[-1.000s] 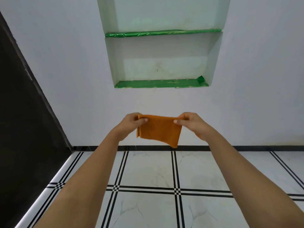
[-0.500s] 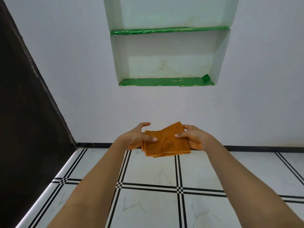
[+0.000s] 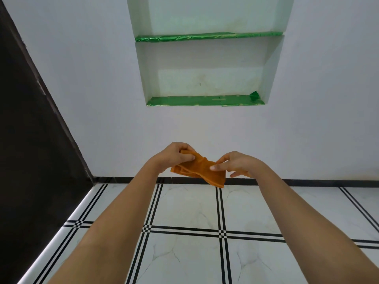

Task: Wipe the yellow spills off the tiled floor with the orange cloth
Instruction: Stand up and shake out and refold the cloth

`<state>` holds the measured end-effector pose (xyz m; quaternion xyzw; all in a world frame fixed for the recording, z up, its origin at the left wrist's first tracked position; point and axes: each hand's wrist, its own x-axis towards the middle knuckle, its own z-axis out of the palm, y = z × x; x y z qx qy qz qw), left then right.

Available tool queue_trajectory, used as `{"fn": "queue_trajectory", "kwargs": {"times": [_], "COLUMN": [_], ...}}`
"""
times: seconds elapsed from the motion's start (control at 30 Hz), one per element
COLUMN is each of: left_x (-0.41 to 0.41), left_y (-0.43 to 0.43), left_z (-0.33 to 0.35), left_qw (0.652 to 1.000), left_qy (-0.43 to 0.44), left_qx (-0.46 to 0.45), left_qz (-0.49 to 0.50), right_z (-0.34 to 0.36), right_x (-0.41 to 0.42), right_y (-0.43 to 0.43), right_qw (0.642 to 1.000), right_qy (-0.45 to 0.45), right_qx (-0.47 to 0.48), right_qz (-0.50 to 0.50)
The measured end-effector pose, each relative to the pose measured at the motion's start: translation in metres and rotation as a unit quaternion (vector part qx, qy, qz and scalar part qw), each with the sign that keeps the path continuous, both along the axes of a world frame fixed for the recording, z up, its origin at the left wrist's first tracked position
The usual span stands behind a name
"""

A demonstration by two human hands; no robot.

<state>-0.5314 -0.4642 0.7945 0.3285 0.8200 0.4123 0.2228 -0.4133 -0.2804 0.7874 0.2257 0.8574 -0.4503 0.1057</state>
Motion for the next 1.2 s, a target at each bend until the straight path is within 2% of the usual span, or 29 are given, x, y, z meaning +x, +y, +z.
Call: {"fn": "queue_trajectory", "kwargs": {"times": [0.07, 0.17, 0.27, 0.43, 0.57, 0.67, 0.83, 0.93, 1.2], "left_x": [0.006, 0.016, 0.020, 0.021, 0.028, 0.030, 0.039, 0.054, 0.148], "left_y": [0.003, 0.012, 0.017, 0.019, 0.014, 0.012, 0.027, 0.049, 0.133], "left_z": [0.005, 0.009, 0.004, -0.022, -0.047, -0.063, -0.082, -0.091, -0.106], "left_qw": [0.999, 0.996, 0.995, 1.000, 0.987, 0.981, 0.974, 0.973, 0.967], "left_qy": [-0.013, -0.035, -0.056, -0.019, -0.056, -0.098, -0.160, -0.190, -0.247], "left_qx": [-0.009, -0.025, -0.024, 0.005, 0.096, 0.108, 0.115, 0.108, 0.050], "left_qz": [-0.032, -0.076, -0.082, 0.013, 0.112, 0.130, 0.107, 0.077, -0.031], "right_z": [-0.001, -0.003, -0.008, -0.021, -0.030, -0.033, -0.043, -0.051, -0.061], "right_x": [0.000, 0.004, 0.012, 0.023, 0.020, 0.016, 0.026, 0.048, 0.166], "right_y": [-0.005, -0.009, -0.013, -0.020, -0.026, -0.033, -0.034, -0.027, 0.023], "right_qw": [0.997, 0.997, 0.997, 0.997, 0.994, 0.985, 0.960, 0.933, 0.856], "right_qy": [0.003, 0.054, 0.054, 0.045, 0.046, 0.056, 0.072, 0.087, 0.122], "right_qx": [0.068, 0.024, -0.001, -0.060, -0.076, -0.093, -0.136, -0.158, -0.166], "right_qz": [0.035, 0.054, 0.056, 0.001, -0.066, -0.132, -0.234, -0.312, -0.473]}}
